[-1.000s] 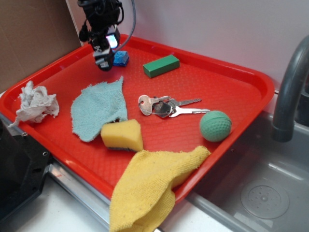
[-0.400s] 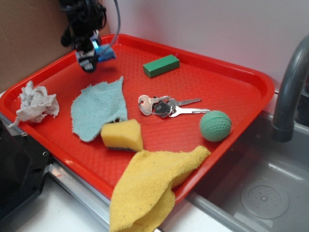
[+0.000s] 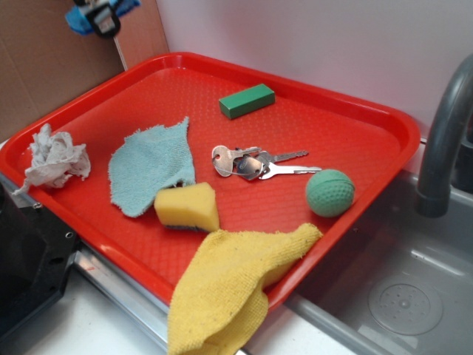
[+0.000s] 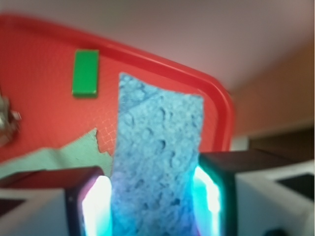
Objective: Grab the blue sponge.
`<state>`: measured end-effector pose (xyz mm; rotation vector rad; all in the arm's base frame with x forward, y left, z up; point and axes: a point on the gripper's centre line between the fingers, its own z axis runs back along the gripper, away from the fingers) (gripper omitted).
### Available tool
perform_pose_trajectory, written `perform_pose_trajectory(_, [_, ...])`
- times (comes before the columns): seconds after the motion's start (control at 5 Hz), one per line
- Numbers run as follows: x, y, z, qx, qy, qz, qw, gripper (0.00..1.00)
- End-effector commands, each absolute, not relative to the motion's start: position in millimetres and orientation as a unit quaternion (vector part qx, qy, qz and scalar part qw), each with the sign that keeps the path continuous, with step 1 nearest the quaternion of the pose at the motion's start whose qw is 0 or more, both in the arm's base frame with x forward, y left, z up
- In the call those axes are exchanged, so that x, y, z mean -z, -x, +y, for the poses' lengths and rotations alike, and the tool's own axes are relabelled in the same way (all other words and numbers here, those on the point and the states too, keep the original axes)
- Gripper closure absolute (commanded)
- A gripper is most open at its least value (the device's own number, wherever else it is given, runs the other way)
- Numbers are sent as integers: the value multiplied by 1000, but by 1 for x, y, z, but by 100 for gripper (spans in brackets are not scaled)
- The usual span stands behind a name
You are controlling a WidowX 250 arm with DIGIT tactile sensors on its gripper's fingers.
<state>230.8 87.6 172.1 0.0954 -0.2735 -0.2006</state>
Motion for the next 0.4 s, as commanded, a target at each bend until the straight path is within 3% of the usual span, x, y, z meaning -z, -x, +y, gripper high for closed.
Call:
perform_pose_trajectory(0.0, [-198, -232, 64, 2, -39, -167, 985, 100])
perform_pose_trajectory(0.2, [-201, -230, 70, -25, -21, -172, 985, 100])
